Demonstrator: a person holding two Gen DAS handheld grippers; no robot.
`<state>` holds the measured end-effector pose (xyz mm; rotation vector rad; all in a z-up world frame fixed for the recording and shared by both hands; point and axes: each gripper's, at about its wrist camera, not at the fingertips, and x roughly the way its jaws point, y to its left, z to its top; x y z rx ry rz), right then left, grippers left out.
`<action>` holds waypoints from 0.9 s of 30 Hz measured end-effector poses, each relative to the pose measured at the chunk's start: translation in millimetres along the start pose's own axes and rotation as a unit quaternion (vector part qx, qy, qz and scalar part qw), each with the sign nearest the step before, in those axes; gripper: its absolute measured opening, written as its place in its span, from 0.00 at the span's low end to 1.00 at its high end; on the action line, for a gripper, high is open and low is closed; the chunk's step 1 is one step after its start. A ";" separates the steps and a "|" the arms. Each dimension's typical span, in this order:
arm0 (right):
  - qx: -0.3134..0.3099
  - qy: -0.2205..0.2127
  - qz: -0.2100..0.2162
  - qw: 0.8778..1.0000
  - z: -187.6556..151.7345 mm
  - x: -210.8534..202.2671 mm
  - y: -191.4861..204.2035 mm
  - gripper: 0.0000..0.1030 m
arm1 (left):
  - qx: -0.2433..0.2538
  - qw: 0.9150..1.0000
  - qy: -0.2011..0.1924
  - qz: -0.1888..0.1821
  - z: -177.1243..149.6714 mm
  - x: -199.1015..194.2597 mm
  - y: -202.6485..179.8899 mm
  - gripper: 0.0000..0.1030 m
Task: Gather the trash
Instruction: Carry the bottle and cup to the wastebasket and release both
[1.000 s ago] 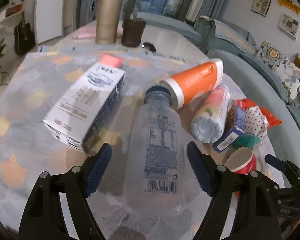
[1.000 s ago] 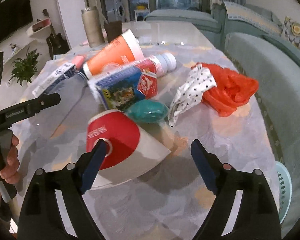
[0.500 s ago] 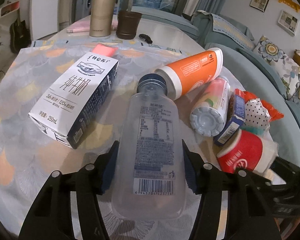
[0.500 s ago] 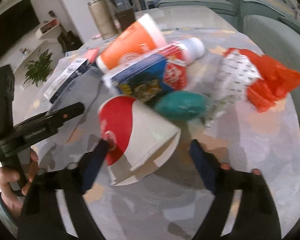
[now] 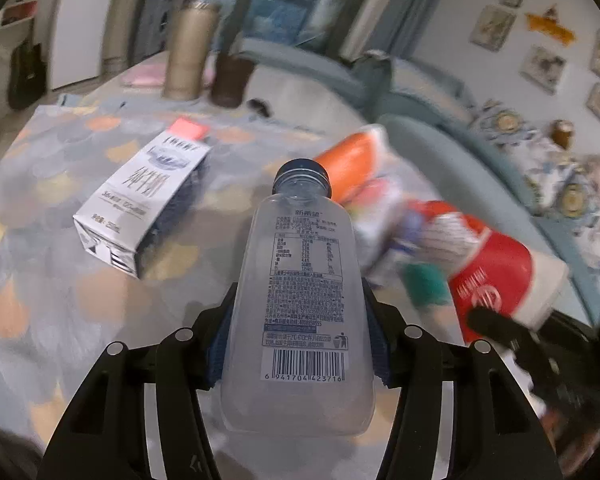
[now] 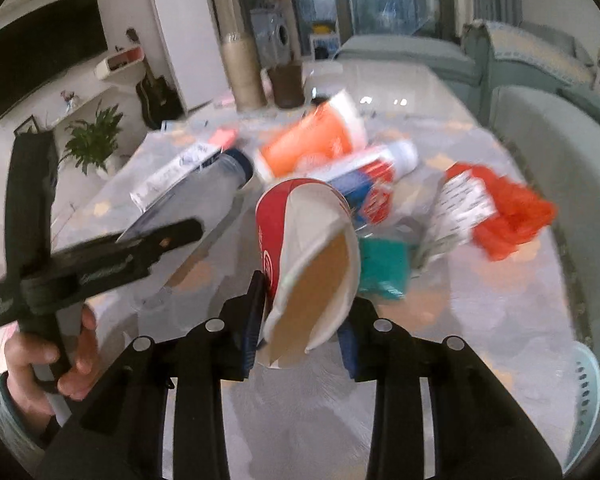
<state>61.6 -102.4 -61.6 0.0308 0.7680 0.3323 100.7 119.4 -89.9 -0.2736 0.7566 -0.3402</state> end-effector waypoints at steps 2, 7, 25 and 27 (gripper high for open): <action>0.008 -0.016 -0.013 1.000 -0.3 -20.0 -8.4 0.29 | 0.010 1.000 -0.009 -0.011 -1.3 -13.7 -10.7 0.52; 0.037 -0.047 -0.050 0.997 -8.8 -65.5 -35.8 0.29 | 0.046 0.997 -0.030 -0.055 2.0 -44.0 -57.3 0.52; 0.157 -0.073 -0.250 0.953 -83.0 -179.1 -185.7 0.29 | 0.199 0.965 0.011 -0.169 -31.2 -21.4 -288.3 0.52; 0.189 -0.050 -0.262 0.945 -101.5 -173.1 -211.3 0.29 | 0.203 0.963 0.028 -0.174 -38.2 -5.3 -303.4 0.52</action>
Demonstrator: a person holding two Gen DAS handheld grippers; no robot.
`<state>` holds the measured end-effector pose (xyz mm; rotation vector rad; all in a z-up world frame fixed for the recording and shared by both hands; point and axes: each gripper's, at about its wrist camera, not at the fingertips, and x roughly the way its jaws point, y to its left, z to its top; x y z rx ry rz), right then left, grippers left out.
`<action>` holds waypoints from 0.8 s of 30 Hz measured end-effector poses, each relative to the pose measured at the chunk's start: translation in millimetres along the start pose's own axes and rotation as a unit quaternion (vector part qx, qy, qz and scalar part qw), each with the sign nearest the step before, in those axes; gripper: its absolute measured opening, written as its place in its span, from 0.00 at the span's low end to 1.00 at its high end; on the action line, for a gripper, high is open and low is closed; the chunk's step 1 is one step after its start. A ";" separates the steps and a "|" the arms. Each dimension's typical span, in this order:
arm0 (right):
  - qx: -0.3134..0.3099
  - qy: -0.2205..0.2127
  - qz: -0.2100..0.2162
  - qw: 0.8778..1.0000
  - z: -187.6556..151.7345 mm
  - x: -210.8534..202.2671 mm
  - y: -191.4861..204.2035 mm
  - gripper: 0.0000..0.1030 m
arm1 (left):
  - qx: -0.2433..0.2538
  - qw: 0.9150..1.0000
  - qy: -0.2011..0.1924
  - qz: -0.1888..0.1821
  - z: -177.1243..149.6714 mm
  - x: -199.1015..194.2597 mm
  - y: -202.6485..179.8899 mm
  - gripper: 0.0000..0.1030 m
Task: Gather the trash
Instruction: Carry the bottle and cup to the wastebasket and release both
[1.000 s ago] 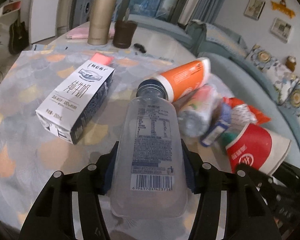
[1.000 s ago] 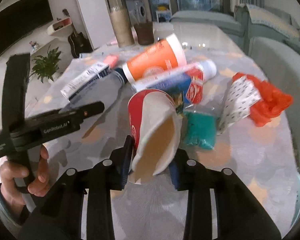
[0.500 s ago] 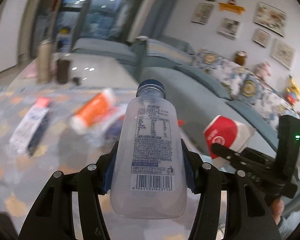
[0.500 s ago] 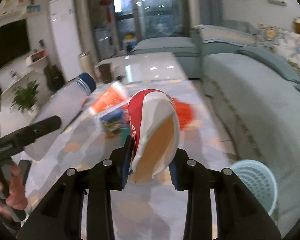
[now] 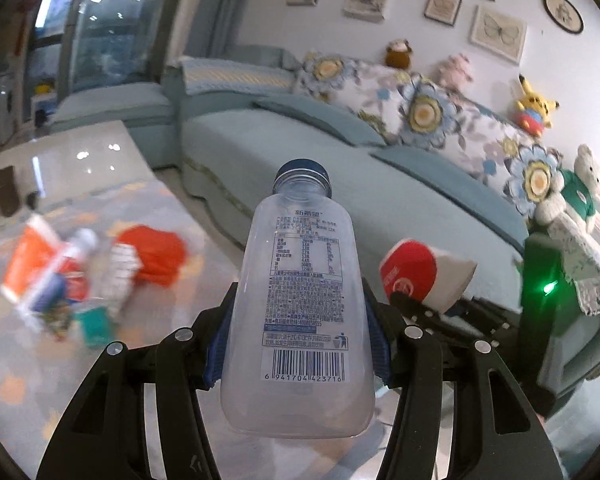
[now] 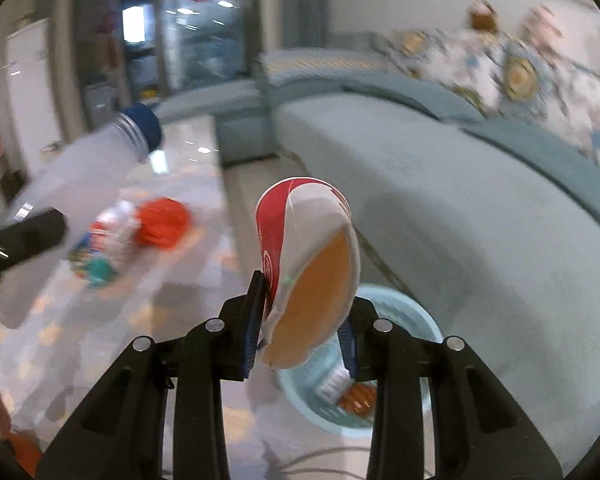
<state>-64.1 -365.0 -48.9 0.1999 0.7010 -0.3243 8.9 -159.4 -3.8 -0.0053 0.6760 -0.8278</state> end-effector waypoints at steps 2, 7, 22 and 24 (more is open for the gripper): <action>0.022 0.023 -0.011 0.999 -11.1 17.0 -18.7 0.30 | -0.002 1.000 0.019 -0.012 -1.8 23.5 -10.8 0.52; 0.073 0.082 -0.037 0.993 -44.8 55.0 -68.3 0.30 | -0.024 0.997 0.062 -0.036 -16.6 72.6 -24.4 0.52; 0.133 0.166 -0.029 0.977 -89.7 114.7 -103.0 0.42 | -0.024 0.990 0.134 -0.028 -52.1 129.6 -25.4 0.58; 0.135 0.164 -0.032 0.977 -90.0 114.2 -103.1 0.47 | -0.024 0.990 0.135 -0.025 -53.2 129.4 -24.2 0.58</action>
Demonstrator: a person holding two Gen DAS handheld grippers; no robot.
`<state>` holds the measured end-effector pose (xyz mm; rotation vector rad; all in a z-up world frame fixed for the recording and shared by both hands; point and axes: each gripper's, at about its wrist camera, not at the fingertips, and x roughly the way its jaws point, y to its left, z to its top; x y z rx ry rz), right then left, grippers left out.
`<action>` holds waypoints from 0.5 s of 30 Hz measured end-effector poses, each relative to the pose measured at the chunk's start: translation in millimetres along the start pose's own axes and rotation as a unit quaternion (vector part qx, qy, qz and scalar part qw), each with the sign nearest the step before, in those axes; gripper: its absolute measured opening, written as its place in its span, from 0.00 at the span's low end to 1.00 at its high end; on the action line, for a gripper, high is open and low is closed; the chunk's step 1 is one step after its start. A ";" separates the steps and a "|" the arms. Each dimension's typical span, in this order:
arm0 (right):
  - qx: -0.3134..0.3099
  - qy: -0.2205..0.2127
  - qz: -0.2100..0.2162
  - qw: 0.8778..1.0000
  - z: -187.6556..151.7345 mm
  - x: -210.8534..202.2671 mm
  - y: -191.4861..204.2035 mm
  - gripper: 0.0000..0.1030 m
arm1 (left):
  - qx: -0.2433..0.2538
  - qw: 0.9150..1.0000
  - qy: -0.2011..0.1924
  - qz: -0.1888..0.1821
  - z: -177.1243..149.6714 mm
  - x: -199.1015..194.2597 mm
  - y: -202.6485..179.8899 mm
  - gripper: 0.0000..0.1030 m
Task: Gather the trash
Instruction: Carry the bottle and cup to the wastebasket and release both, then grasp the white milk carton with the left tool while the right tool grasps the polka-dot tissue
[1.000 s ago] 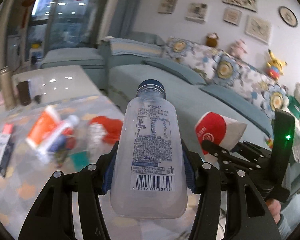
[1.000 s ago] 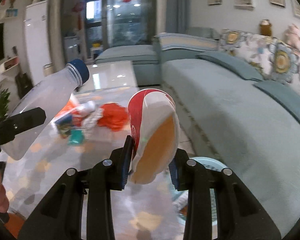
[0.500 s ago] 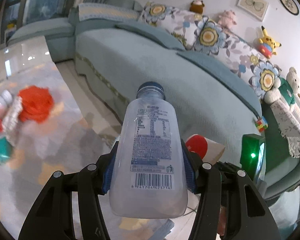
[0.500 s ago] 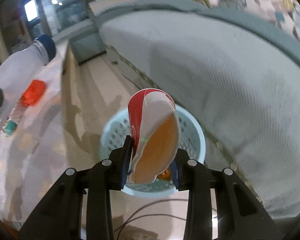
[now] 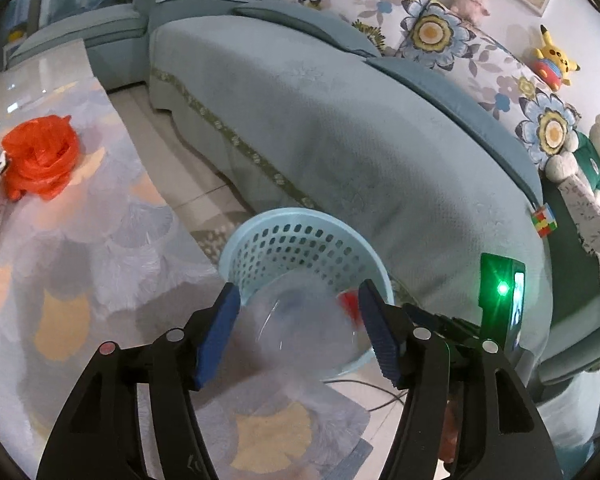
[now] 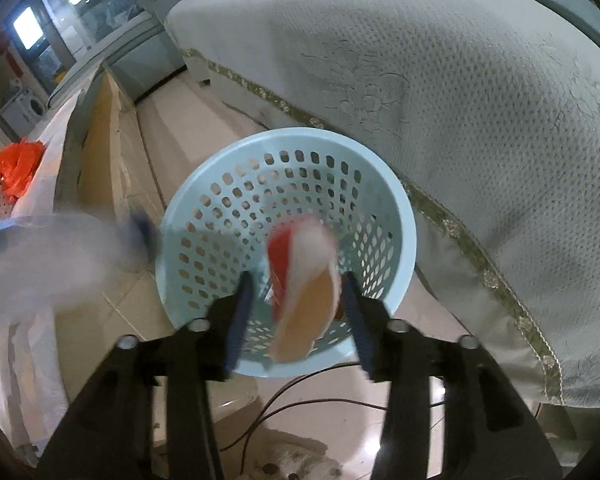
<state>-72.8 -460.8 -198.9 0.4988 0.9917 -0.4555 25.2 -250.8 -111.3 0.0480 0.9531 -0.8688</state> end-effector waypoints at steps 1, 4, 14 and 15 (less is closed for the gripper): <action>0.001 0.000 0.000 1.000 -0.2 0.0 -0.6 0.47 | 0.001 1.000 -0.001 0.001 0.3 -0.6 0.2 0.58; 0.008 -0.002 0.005 1.000 -1.6 -3.5 -3.0 0.47 | 0.002 1.000 -0.004 -0.001 0.8 -3.3 0.0 0.58; 0.000 -0.021 0.016 1.000 3.0 -19.0 5.5 0.47 | 0.011 1.000 -0.021 -0.006 1.3 -15.2 -2.2 0.58; -0.002 -0.025 0.020 0.999 3.2 -22.3 8.5 0.47 | 0.012 1.000 -0.025 -0.006 1.5 -17.6 -2.9 0.58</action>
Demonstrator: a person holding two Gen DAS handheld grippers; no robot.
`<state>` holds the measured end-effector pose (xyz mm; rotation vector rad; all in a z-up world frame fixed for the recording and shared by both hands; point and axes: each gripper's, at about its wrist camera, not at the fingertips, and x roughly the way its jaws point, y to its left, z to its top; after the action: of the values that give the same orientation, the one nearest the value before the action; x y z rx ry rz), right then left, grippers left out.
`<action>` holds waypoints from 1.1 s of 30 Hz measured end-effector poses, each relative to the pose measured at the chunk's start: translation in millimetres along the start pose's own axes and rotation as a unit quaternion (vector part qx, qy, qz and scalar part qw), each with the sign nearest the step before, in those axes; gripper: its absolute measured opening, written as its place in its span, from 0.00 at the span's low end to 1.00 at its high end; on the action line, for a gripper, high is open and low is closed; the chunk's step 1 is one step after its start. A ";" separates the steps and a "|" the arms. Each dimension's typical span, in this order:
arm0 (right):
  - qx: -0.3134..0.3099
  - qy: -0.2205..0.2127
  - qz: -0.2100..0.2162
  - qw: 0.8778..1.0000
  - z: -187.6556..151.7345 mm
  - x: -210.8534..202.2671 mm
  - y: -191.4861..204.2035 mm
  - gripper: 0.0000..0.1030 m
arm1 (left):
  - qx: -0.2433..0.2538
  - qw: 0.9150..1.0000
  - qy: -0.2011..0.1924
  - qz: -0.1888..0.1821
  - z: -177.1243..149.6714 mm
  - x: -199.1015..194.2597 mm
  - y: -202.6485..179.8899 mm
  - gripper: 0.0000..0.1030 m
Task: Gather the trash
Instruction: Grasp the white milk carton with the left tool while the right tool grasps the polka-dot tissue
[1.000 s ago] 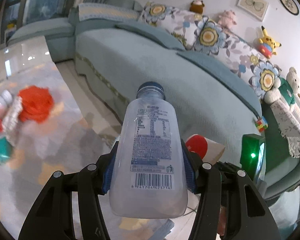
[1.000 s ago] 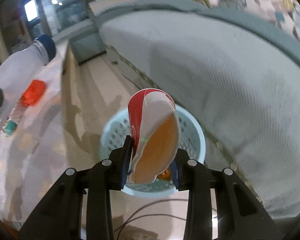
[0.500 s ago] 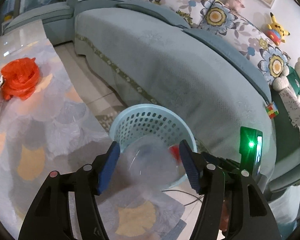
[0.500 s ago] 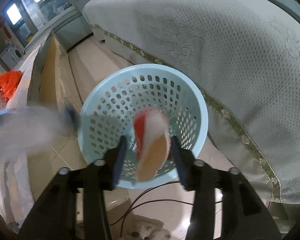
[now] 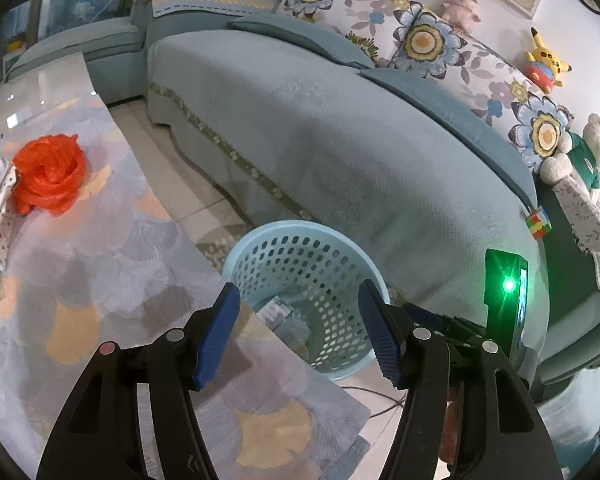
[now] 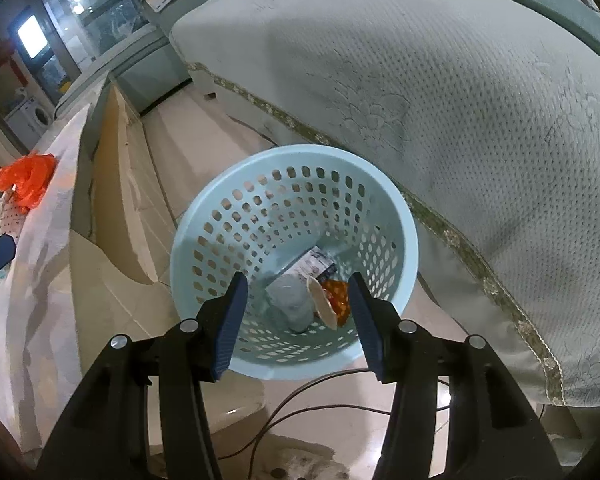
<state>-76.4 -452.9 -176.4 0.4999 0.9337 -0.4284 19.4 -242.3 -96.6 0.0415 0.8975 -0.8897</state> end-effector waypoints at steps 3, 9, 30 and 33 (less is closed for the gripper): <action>-0.008 -0.013 0.008 1.000 2.2 -10.1 8.2 0.47 | 0.002 1.000 -0.011 0.000 2.3 -9.4 -0.5 0.58; -0.035 -0.056 0.035 0.997 11.2 -48.9 38.6 0.47 | 0.001 0.999 -0.050 0.006 13.6 -50.0 4.3 0.58; -0.229 -0.121 0.165 0.952 4.3 -80.0 289.0 0.58 | -0.154 0.951 -0.174 0.206 -3.3 -249.7 246.8 0.68; -0.254 -0.111 0.177 0.944 0.1 -61.8 321.0 0.62 | -0.173 0.935 -0.173 0.256 -14.6 -260.6 286.7 0.74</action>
<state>67.7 -186.2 -54.3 0.1335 0.6816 0.0895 128.0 121.2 -16.6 -0.1749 0.6534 -0.2317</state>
